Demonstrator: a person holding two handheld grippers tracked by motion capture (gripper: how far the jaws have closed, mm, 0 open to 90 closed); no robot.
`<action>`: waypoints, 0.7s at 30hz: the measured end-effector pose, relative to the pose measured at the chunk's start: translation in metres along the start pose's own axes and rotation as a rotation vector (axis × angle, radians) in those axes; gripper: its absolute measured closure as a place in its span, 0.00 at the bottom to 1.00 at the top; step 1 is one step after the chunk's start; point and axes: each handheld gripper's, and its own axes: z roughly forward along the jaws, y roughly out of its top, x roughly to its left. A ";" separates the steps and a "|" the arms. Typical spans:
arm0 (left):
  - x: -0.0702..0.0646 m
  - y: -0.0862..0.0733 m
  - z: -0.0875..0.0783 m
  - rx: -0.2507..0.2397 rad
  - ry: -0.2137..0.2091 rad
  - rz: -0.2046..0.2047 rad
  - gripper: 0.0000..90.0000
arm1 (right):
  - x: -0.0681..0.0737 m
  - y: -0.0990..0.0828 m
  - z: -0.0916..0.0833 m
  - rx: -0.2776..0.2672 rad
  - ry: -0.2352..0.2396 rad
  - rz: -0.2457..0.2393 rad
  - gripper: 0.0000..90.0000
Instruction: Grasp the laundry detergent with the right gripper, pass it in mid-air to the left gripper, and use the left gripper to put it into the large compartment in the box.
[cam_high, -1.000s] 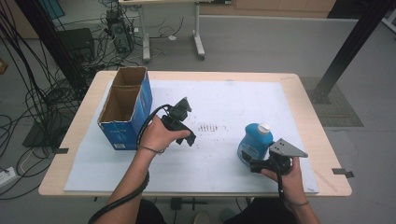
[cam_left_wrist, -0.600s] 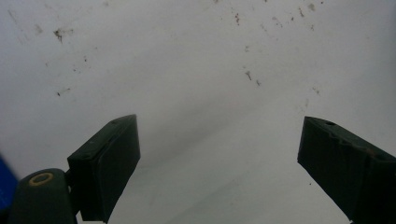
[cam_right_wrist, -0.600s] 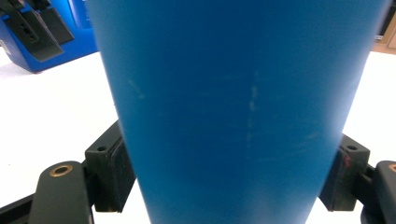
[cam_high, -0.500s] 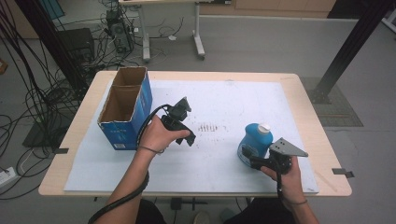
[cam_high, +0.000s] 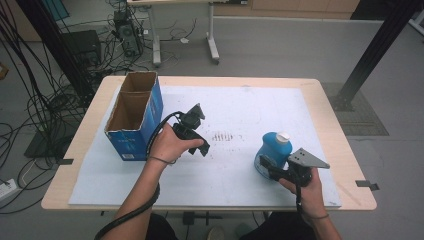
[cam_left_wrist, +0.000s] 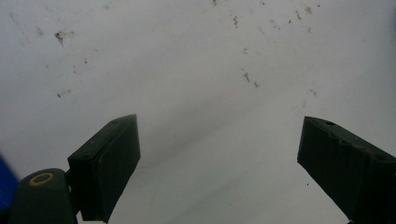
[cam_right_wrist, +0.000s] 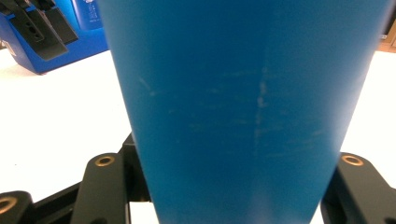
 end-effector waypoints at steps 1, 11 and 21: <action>0.000 0.000 0.000 0.000 0.000 0.000 0.15 | 0.000 0.000 0.000 0.001 0.000 -0.001 0.45; -0.001 0.000 -0.001 -0.007 0.000 -0.003 0.15 | 0.001 0.000 0.000 0.002 -0.006 -0.017 0.46; 0.000 0.000 -0.003 -0.010 -0.001 -0.003 0.15 | 0.001 0.000 0.000 -0.002 -0.009 -0.032 0.47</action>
